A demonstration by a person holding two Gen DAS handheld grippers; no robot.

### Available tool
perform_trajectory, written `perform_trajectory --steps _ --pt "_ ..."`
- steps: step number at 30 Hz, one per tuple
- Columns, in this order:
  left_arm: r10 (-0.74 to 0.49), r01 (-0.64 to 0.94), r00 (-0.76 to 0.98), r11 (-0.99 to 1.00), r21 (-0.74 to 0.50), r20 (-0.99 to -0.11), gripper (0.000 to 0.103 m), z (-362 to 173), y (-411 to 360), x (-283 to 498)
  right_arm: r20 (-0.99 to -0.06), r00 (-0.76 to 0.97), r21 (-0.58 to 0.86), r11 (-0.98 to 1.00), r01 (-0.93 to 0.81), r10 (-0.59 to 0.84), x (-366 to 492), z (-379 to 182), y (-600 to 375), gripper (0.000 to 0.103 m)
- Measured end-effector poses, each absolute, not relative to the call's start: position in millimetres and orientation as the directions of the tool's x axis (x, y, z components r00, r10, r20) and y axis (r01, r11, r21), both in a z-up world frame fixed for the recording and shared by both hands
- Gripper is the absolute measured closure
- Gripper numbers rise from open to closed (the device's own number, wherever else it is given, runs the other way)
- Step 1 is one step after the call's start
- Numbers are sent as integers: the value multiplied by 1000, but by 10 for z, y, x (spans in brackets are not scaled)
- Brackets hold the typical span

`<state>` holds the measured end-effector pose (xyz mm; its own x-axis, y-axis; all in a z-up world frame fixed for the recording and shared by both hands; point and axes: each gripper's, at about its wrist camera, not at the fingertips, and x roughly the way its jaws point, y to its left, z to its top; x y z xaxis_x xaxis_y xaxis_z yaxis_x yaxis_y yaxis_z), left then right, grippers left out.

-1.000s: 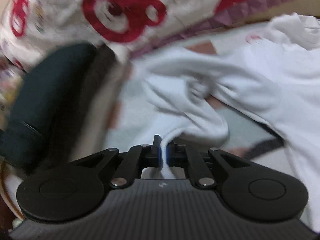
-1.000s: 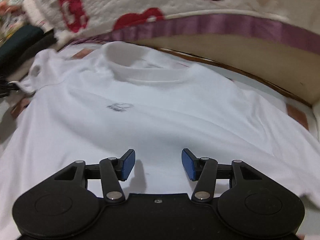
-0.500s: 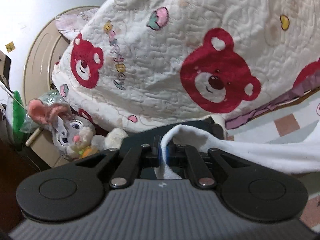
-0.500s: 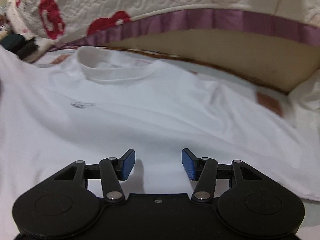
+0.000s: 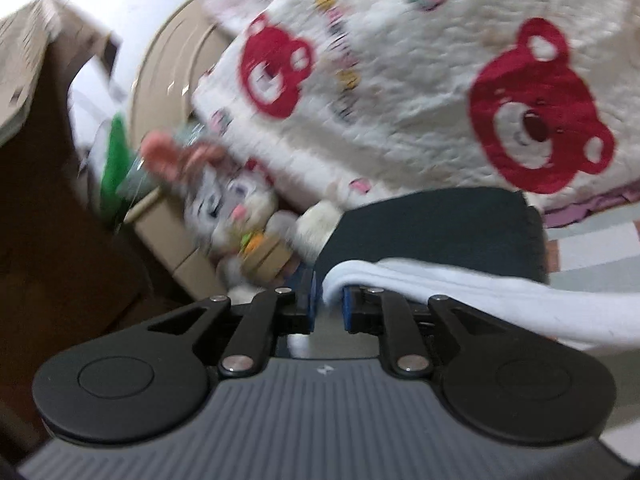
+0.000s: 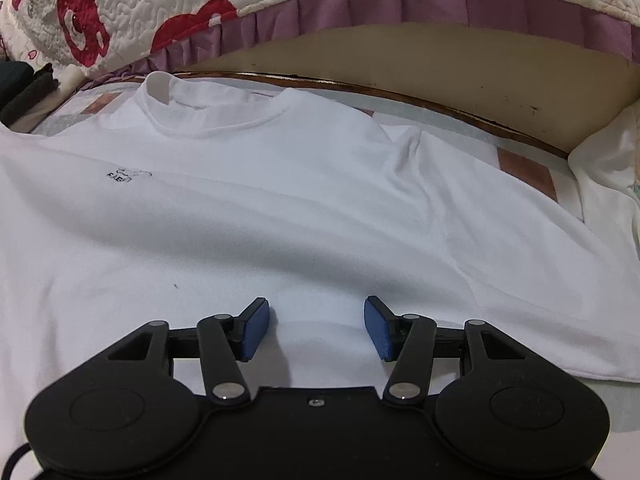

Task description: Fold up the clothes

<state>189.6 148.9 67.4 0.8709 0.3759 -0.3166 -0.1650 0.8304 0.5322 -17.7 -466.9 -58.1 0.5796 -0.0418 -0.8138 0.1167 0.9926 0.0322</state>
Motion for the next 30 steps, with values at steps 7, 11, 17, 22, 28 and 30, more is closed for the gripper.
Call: perform_trajectory --steps 7,11,17,22,28,30 --pt "535 -414 829 784 462 -165 86 862 1880 1703 -812 581 18 993 120 -55 -208 -581 -4664 44" --pt "476 -343 815 856 386 -330 86 1014 2086 1703 -814 578 12 992 125 -63 -209 -570 -4650 44" --pt "156 -8 908 934 358 -389 47 960 1293 1353 -762 644 30 991 132 -62 -212 -254 -4809 44" --pt "-290 455 807 860 230 -514 40 617 189 1405 -712 695 21 986 166 -102 1 99 -5098 44" --pt "-415 657 575 748 96 -705 41 -237 -1065 1708 -825 539 251 965 77 171 557 117 -5477 52" --pt "-387 677 510 731 81 -768 43 -513 -1436 1772 -846 524 153 986 62 99 701 62 -5442 51"
